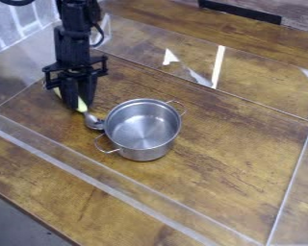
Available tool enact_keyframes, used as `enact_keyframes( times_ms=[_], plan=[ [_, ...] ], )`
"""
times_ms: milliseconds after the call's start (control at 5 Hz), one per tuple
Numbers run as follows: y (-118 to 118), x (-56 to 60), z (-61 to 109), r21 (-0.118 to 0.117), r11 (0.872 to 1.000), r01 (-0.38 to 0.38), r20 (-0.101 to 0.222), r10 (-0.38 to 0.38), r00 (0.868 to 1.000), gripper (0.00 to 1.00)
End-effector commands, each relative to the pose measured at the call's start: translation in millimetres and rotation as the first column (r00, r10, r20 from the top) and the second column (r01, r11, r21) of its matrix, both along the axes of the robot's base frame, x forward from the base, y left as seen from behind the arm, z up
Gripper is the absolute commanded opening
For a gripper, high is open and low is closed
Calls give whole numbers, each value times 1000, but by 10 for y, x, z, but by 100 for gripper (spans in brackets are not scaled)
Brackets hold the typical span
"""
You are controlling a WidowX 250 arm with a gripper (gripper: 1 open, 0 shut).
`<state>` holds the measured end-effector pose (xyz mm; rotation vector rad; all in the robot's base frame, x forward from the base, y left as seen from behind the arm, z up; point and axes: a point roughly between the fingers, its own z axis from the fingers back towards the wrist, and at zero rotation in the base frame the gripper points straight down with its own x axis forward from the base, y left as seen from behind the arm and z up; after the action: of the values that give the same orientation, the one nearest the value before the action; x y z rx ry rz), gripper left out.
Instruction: Move the green spoon to the right
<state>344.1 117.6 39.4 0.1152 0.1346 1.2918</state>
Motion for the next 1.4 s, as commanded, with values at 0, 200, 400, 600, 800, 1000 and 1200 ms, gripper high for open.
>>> enact_keyframes(
  times_ms=[0, 200, 400, 600, 800, 1000, 1200],
  plan=[
    [-55, 74, 499, 22, 999, 37, 100, -39, 994, 0],
    [-201, 68, 743, 19, 996, 90, 129, -91, 987, 0],
    [-457, 121, 1082, 25, 994, 110, 159, -113, 981, 0],
    [-833, 159, 1348, 25, 988, 155, 188, -157, 970, 0],
    [-1240, 146, 1380, 22, 984, 178, 201, -179, 963, 0],
    [-1733, 70, 1308, 6, 954, 299, 190, -295, 936, 0],
    [-2206, -27, 1215, 3, 901, 433, 176, -427, 887, 0]
  ],
)
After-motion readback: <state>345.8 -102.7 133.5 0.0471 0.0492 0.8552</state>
